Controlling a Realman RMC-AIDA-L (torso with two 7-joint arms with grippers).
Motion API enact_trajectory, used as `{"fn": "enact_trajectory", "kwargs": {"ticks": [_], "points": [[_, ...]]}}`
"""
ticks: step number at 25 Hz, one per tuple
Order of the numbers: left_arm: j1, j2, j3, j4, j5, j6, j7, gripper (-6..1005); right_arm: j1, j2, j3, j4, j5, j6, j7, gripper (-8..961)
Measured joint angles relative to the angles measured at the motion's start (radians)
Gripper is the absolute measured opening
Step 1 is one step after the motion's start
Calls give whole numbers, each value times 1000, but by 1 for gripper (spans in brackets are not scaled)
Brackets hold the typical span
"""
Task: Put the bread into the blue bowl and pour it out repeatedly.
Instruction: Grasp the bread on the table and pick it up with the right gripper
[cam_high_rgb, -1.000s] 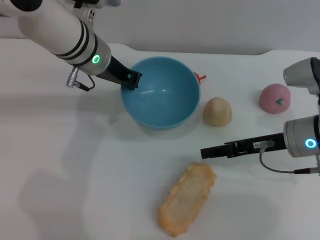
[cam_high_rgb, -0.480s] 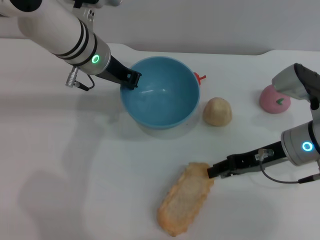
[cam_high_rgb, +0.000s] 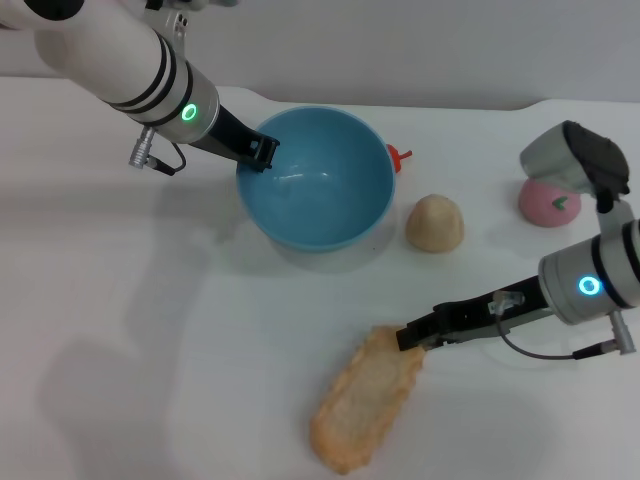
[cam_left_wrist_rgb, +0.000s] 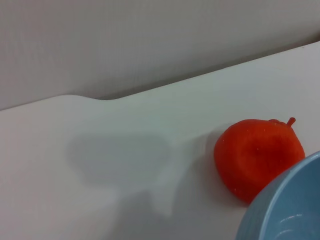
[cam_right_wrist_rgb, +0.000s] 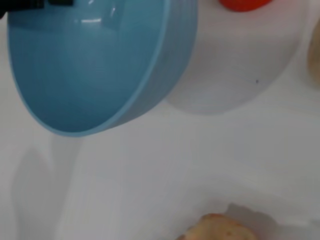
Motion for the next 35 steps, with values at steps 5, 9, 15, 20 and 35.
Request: {"fn": "enact_trajectory", "kwargs": {"ticks": [5,9,15,20,35], "points": [[-1,1,2,0,0,5,0,1,40,-1,-22,67,14,32,0,427],[-2,1,3,0,1,6,0,0,65,2,-47,109,16,62,1,426],[-4,0,3,0,1,7,0,0,71,5,-127,116,69,115,-2,424],[-5,0,2,0,1,7,0,0,77,6,-193,109,81,157,-3,423],[-3,0,2,0,1,6,0,-1,11,-11,-169,15,166,136,-139,246]]}}
